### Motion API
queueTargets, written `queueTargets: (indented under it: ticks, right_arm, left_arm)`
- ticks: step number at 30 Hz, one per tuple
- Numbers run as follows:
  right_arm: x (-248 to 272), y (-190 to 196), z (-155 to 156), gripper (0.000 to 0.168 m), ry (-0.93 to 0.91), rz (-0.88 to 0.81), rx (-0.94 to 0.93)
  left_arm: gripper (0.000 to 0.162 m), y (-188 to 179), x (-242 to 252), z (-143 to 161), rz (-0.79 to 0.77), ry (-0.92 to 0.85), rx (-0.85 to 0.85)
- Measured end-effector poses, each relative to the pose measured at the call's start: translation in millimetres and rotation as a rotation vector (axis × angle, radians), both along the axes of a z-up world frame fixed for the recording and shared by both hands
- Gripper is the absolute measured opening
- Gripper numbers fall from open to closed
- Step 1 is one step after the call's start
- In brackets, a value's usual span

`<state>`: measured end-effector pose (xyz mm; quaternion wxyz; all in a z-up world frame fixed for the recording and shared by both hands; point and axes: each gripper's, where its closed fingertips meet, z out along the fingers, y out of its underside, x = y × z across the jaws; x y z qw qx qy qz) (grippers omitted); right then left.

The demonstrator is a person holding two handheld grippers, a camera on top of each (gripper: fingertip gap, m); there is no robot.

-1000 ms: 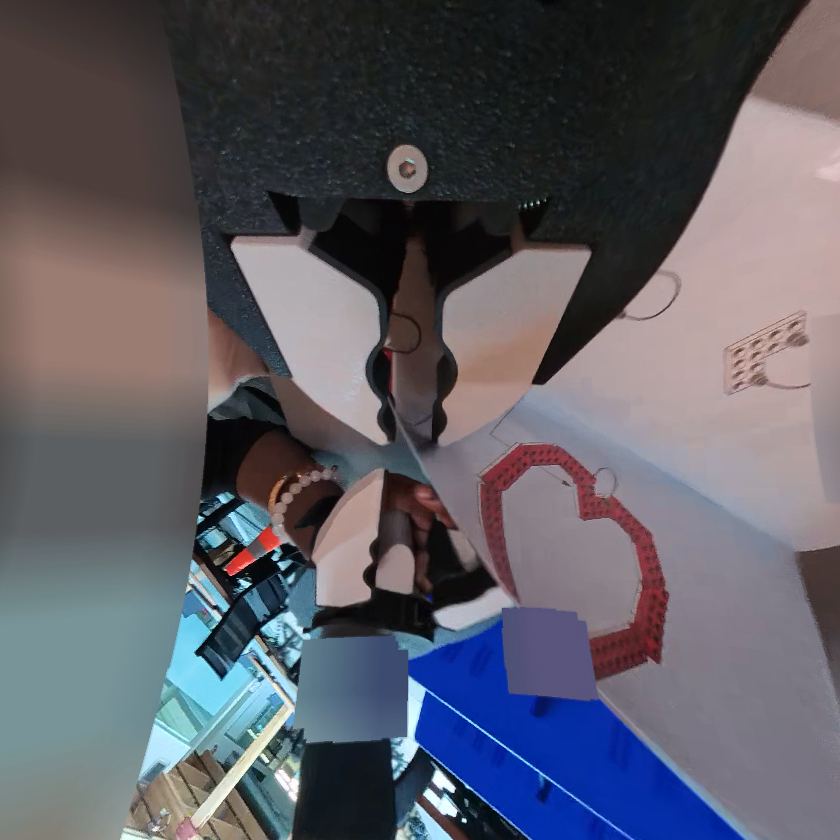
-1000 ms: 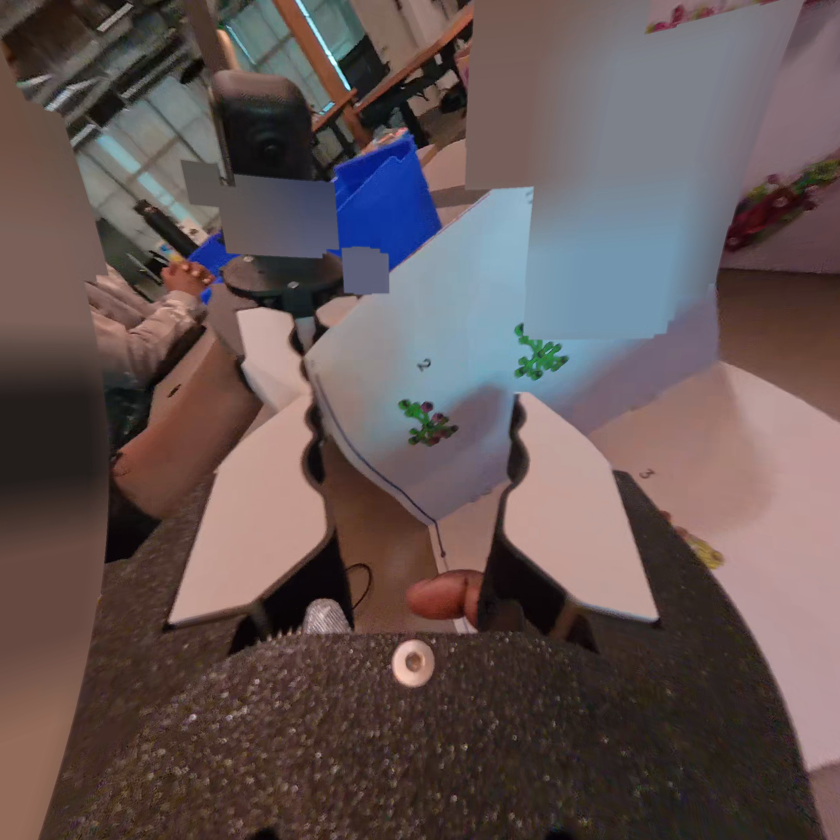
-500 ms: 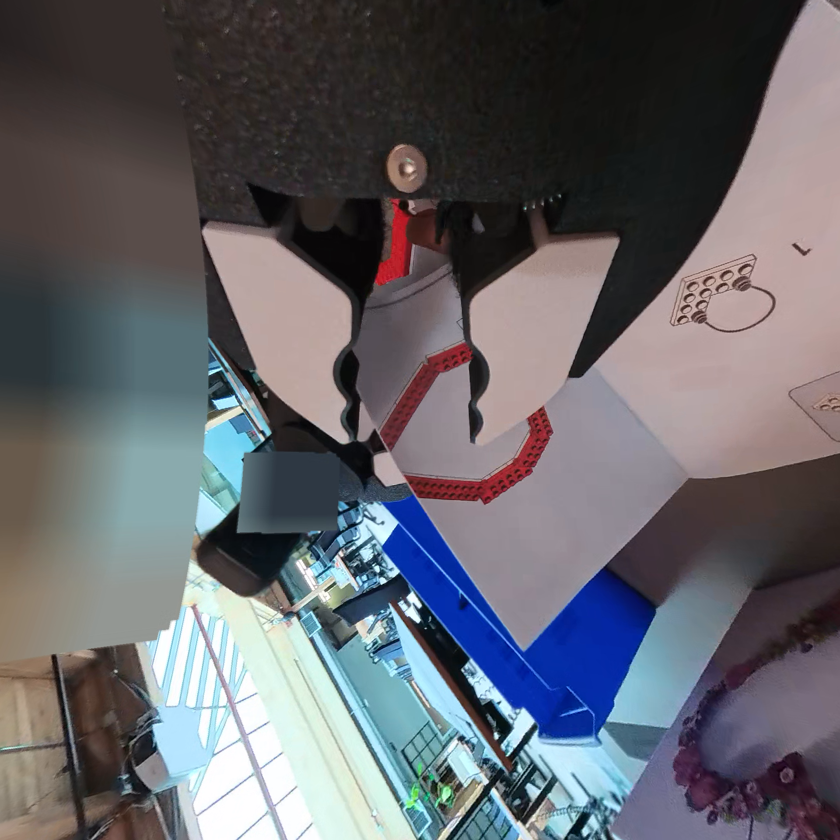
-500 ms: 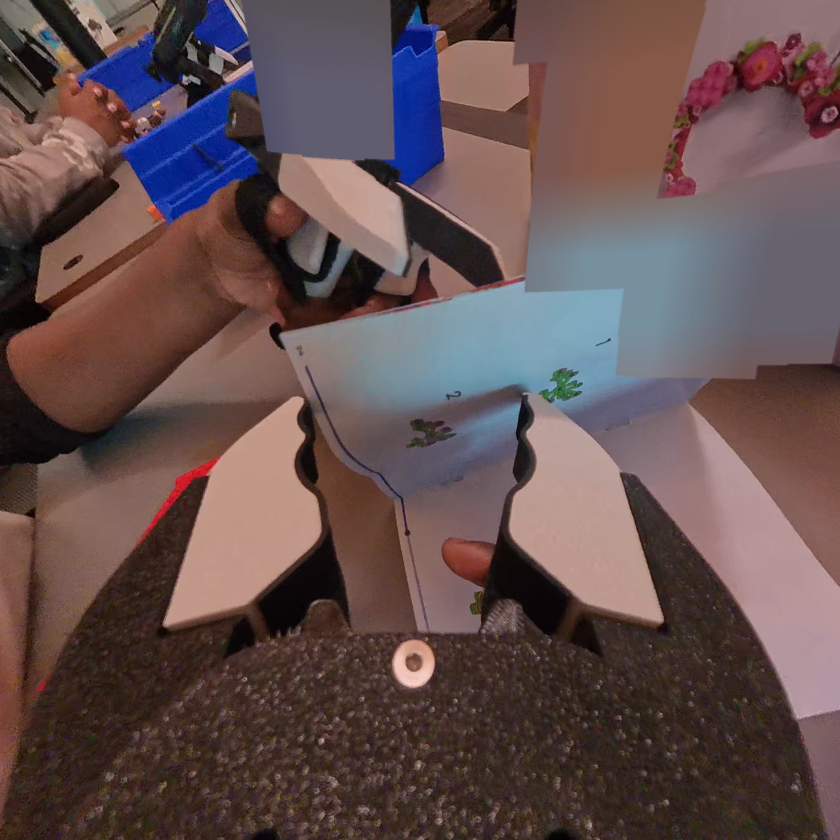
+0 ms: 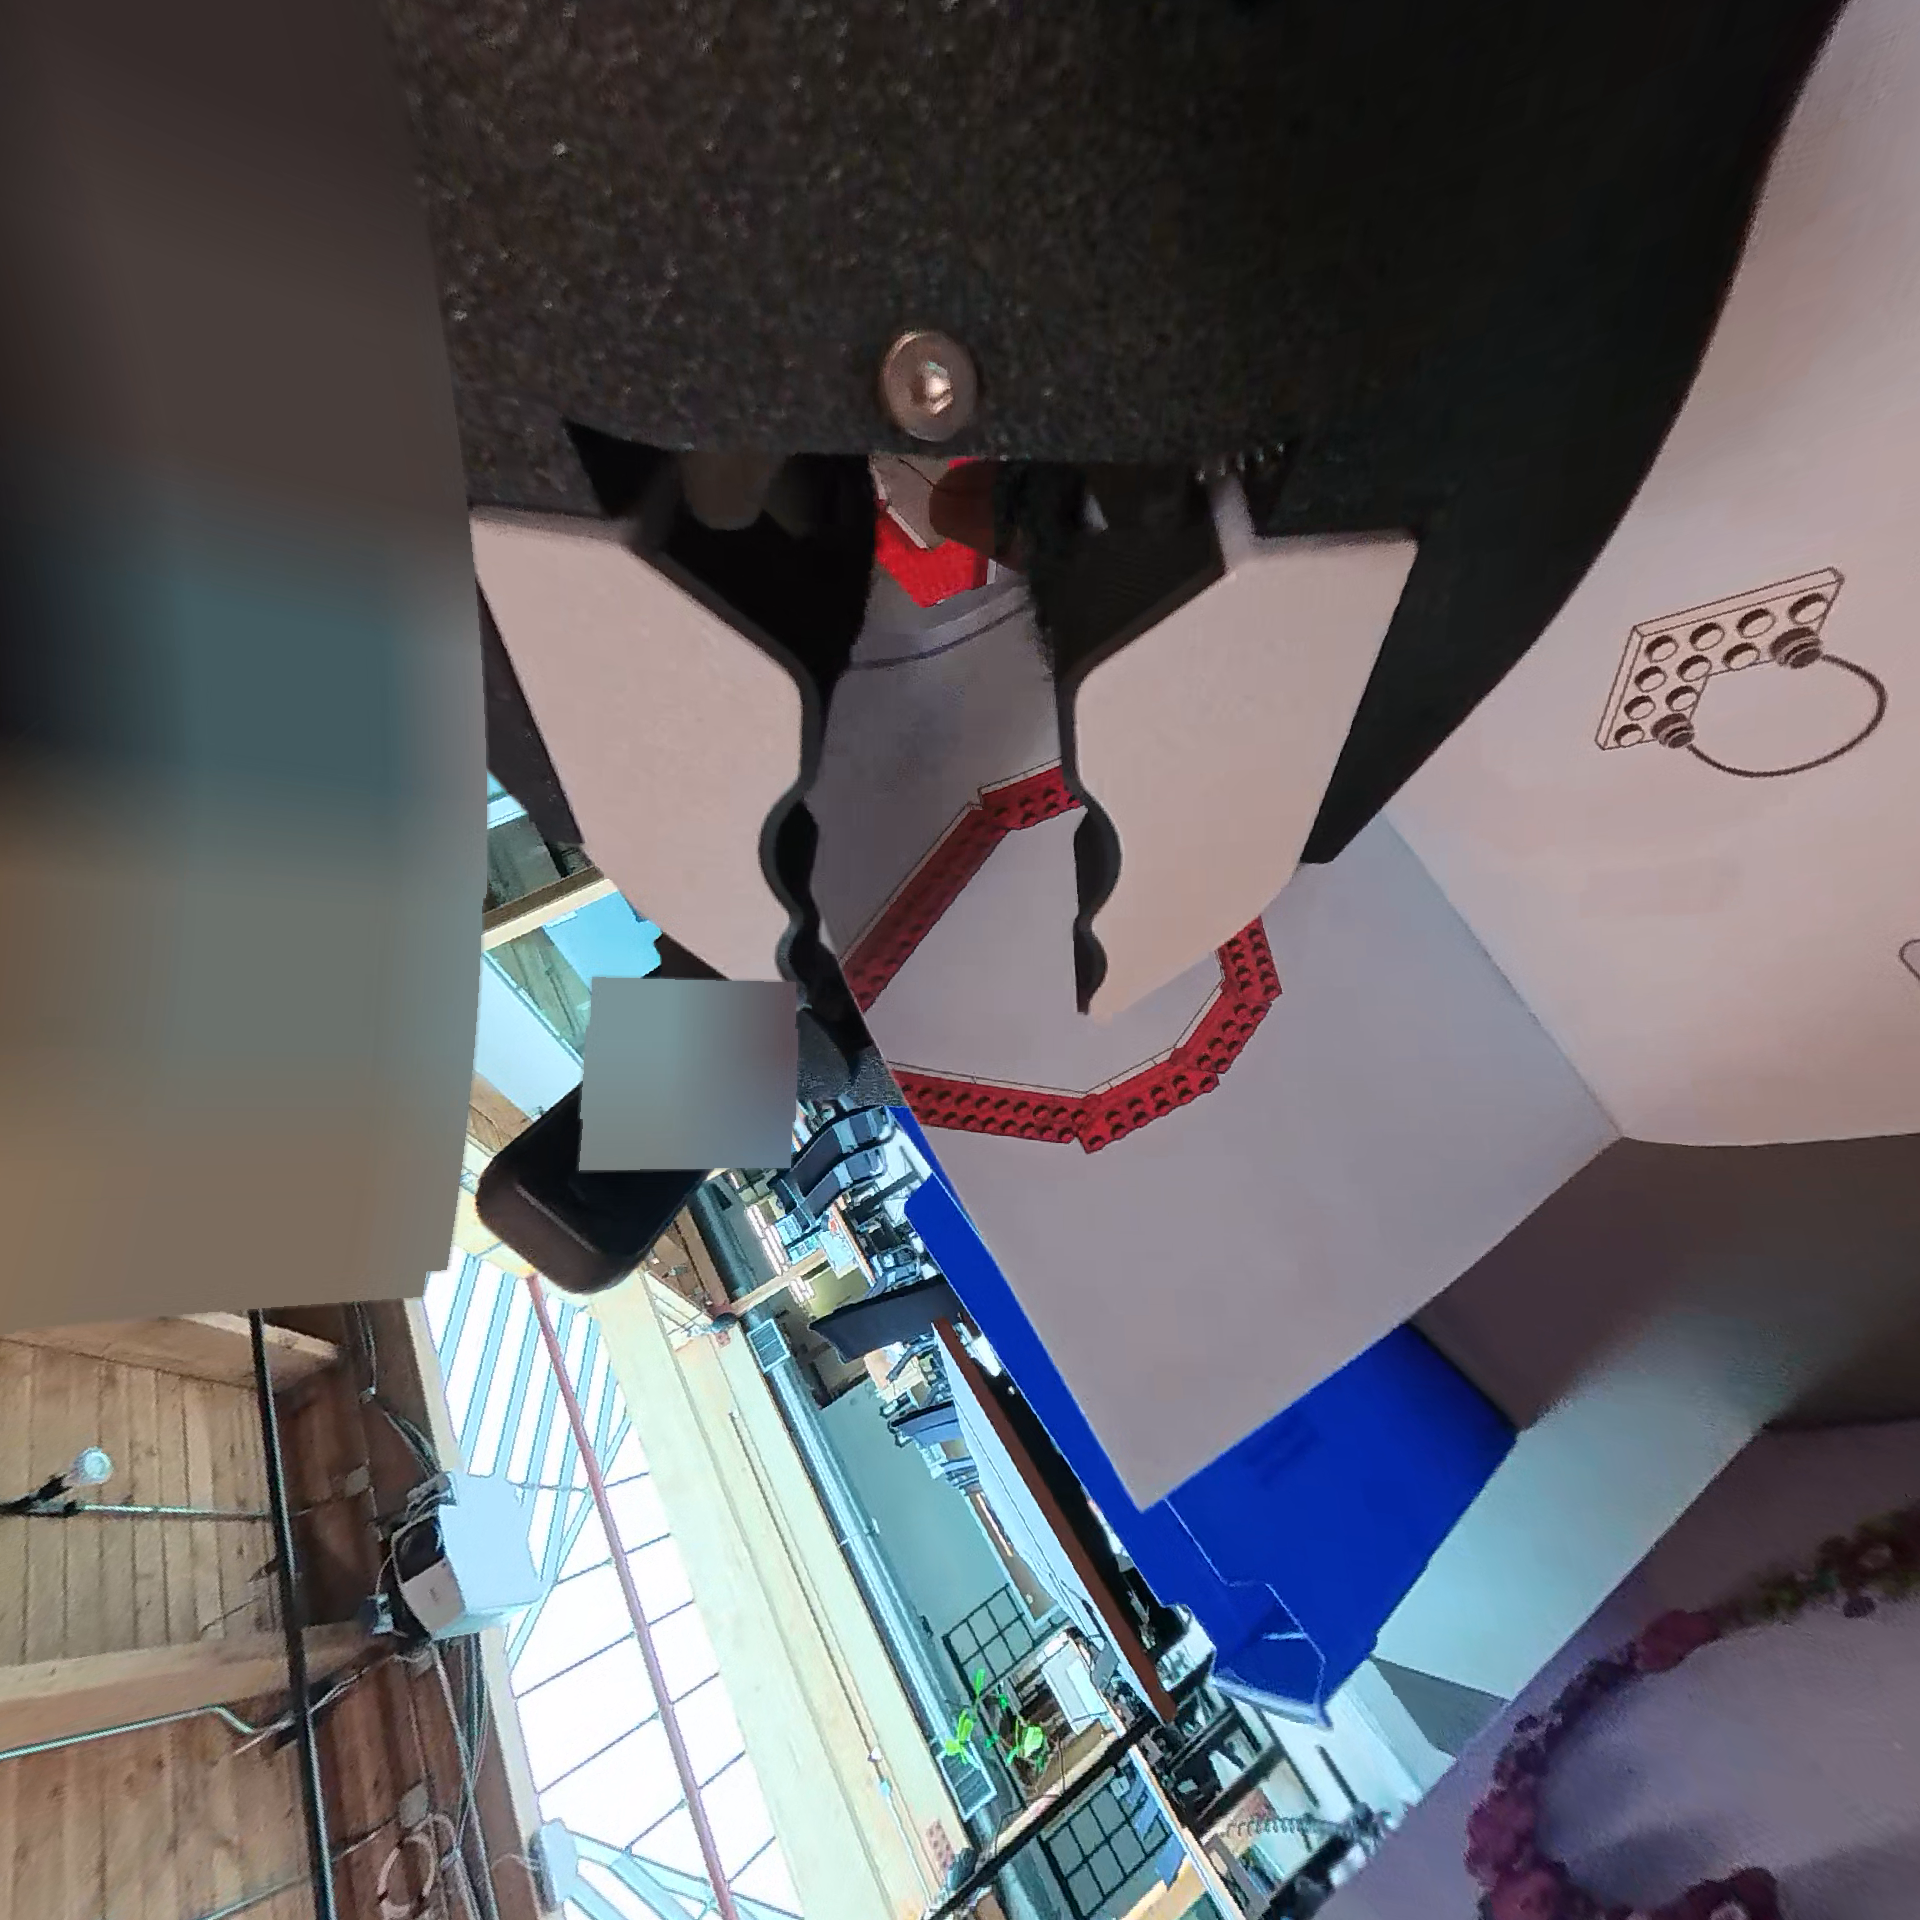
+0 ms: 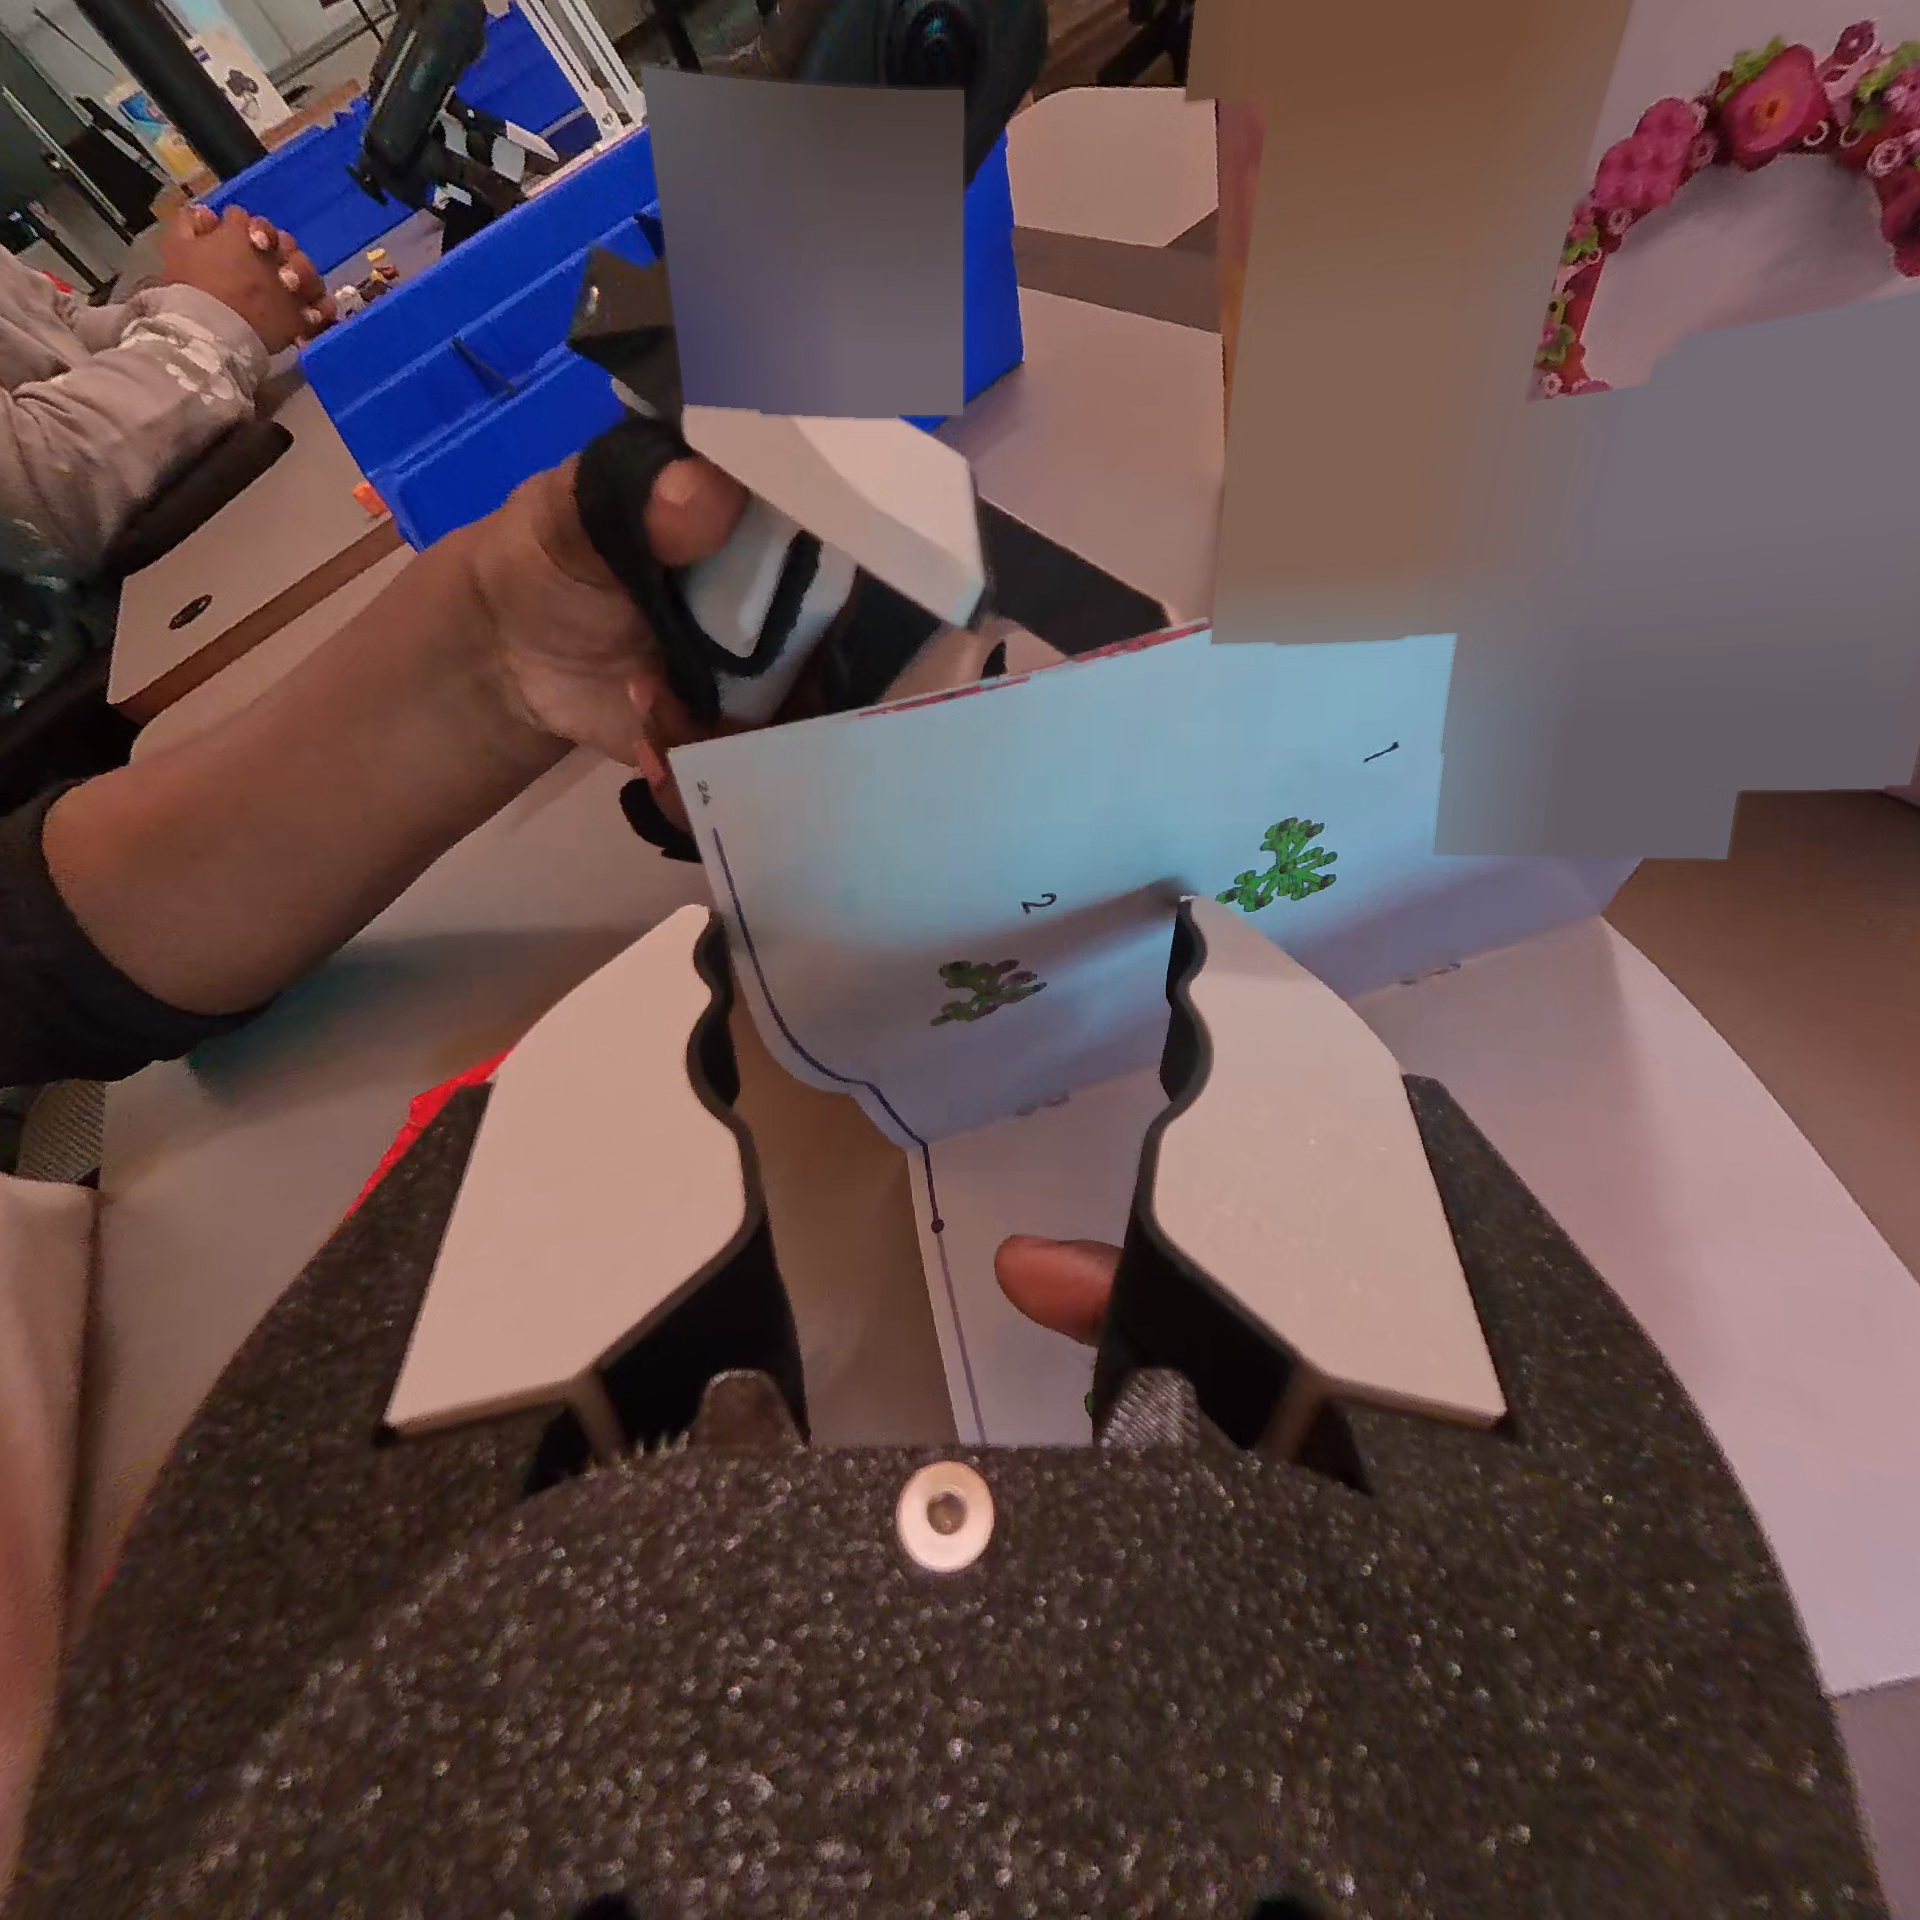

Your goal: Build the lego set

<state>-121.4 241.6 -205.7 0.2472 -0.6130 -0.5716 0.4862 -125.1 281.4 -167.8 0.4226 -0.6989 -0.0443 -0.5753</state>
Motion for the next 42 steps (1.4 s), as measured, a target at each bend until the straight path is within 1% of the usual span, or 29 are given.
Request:
queueTargets:
  ticks: [2,5,11,17,24,42]
  right_arm:
    - [-1,0,0,0.081,0.000,0.002,-0.001]
    - [-1,-1,-1,0.080,-0.001,0.004,-0.001]
    - [-1,-2,-2,0.080,-0.002,0.007,-0.009]
    - [-1,-2,-2,0.079,-0.002,0.009,-0.011]
    - [-1,-2,-3,0.079,-0.004,0.009,-0.014]
    - [0,-1,-6,0.078,-0.007,0.011,-0.017]
  left_arm:
    - [0.051,0,5,3,-0.016,0.008,0.007]
    - [0.047,0,8,4,-0.018,0.037,0.016]
    - [0.043,1,3,3,-0.017,-0.022,0.005]
    - [0.040,2,0,2,-0.010,-0.037,0.003]
    - [0.039,3,-2,-4,-0.003,-0.040,-0.013]
    - [0.040,2,0,-1,-0.029,-0.063,0.002]
